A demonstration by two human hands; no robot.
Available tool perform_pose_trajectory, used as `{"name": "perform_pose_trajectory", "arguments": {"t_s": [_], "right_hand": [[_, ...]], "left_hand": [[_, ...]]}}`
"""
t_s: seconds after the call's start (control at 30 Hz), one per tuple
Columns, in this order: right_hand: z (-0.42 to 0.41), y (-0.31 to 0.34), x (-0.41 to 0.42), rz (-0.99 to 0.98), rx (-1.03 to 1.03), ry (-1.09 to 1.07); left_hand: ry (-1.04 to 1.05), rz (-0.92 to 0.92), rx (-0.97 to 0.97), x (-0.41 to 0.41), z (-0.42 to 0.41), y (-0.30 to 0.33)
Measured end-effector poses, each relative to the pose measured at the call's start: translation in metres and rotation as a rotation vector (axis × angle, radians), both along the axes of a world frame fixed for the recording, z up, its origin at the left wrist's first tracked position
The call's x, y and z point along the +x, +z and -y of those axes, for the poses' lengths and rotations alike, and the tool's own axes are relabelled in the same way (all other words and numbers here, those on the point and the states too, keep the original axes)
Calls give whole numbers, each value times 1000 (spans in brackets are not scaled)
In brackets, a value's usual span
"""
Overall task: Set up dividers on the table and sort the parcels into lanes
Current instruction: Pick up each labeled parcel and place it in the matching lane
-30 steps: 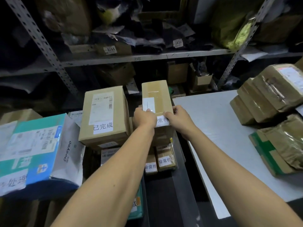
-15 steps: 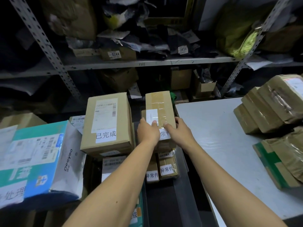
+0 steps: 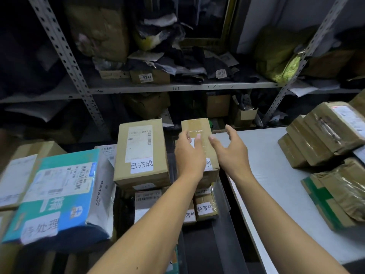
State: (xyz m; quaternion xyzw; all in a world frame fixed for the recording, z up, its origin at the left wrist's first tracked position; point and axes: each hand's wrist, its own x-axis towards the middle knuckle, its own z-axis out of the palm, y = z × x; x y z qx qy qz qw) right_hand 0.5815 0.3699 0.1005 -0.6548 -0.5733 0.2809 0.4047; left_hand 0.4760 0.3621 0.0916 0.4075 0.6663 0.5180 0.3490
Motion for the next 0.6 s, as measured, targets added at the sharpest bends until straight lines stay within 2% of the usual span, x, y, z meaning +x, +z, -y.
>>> {"name": "perform_pose_trajectory", "arguments": {"t_s": [0.17,0.3,0.47,0.6], "right_hand": [[21,56,-34,-51,176,107],[45,97,-87,-34,318,220],[80,130,-176,41,429,416],[119,144,-255,65,442,531]], "left_hand": [[72,38,269,-25,21,69],[167,-137,458,-88,51,118],[252,-373,490,-200,102,148],[300,-459,437,-296,156,148]]}}
